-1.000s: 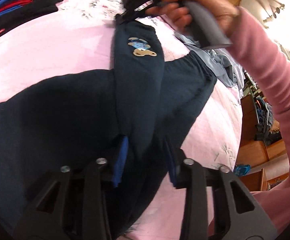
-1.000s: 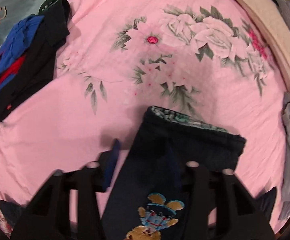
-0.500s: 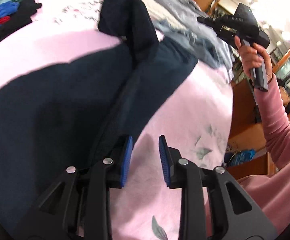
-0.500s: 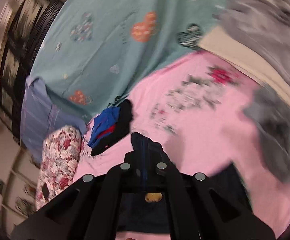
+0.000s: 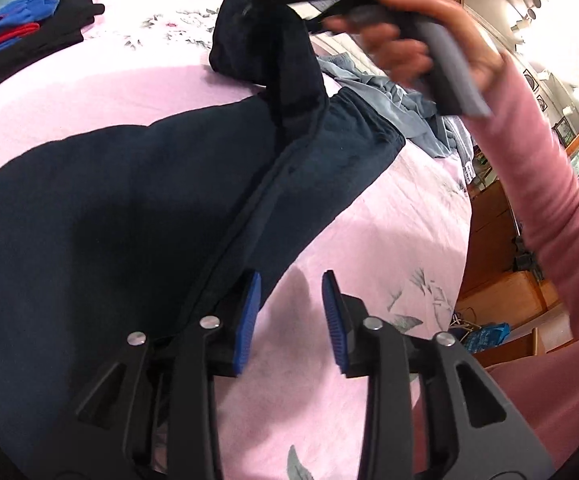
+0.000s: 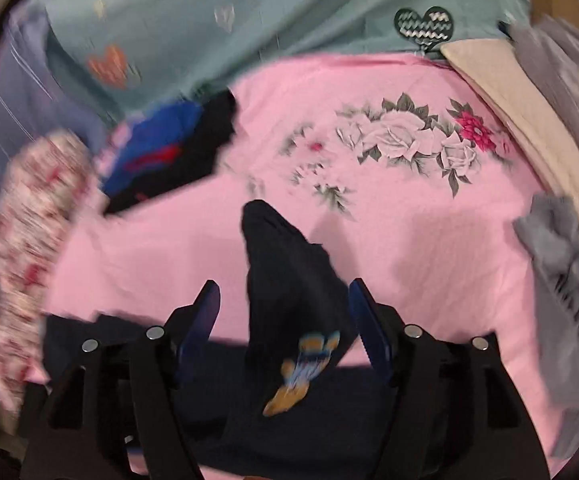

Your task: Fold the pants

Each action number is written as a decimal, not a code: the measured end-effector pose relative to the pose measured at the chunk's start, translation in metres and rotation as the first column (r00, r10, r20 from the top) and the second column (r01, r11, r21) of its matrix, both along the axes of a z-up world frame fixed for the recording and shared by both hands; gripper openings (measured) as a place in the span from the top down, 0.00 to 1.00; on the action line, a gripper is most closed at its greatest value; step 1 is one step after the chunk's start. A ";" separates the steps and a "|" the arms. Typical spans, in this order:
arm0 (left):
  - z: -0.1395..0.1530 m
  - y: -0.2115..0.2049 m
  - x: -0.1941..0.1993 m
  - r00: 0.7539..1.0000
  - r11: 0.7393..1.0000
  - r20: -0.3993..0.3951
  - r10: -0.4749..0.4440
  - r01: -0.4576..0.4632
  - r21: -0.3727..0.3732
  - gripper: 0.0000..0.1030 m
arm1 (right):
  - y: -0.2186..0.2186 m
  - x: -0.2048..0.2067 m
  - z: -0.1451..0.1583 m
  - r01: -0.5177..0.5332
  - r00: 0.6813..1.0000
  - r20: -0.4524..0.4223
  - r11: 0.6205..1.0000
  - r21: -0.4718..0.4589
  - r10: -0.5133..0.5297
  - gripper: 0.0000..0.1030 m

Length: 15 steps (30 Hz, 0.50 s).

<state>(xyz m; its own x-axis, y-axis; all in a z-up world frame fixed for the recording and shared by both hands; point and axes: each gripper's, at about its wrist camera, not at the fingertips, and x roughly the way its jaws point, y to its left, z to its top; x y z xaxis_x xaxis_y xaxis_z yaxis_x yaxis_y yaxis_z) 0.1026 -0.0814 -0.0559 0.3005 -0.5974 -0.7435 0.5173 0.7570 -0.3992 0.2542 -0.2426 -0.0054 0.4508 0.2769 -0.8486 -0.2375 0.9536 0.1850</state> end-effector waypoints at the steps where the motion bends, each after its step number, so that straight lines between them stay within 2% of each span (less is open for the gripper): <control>1: -0.001 0.001 -0.001 1.000 1.000 0.000 0.000 0.000 0.000 0.67 | 0.007 0.013 -0.014 0.002 0.999 -0.051 0.999 -0.050 -0.005 0.35; 3: -0.001 0.004 -0.001 1.000 1.000 0.001 -0.001 0.001 -0.005 0.67 | 0.006 0.025 -0.029 0.031 0.994 -0.102 0.997 -0.064 -0.038 0.65; 4: -0.001 0.005 -0.001 1.000 1.000 0.001 -0.001 0.001 -0.009 0.66 | 0.001 0.026 -0.027 0.026 0.994 -0.103 0.999 -0.038 -0.030 0.93; 7: 0.006 0.008 -0.001 1.000 1.000 0.024 0.008 -0.008 -0.013 0.61 | -0.023 0.008 0.023 0.018 0.999 0.044 0.992 0.128 -0.024 0.96; 8: 0.011 0.009 -0.003 0.999 1.000 0.041 0.007 -0.006 -0.015 0.60 | -0.041 -0.008 0.045 0.002 0.994 0.109 0.973 0.231 -0.028 0.96; 10: 0.017 0.011 -0.006 0.998 1.000 0.061 0.002 0.000 -0.026 0.50 | -0.073 -0.036 0.068 -0.019 0.982 0.178 0.920 0.391 -0.056 0.95; 11: 0.020 0.012 -0.009 0.997 0.999 0.074 -0.005 0.007 -0.031 0.49 | -0.095 -0.056 0.070 -0.026 0.975 0.208 0.885 0.464 -0.080 0.95; 13: 0.021 0.009 -0.014 0.996 0.999 0.083 -0.029 0.031 -0.027 0.44 | -0.124 -0.085 0.060 -0.007 0.964 0.230 0.851 0.525 -0.134 0.95; 15: 0.017 0.004 -0.016 0.996 0.998 0.076 -0.052 0.053 -0.014 0.40 | -0.155 -0.111 0.026 0.071 0.957 0.198 0.830 0.553 -0.213 0.95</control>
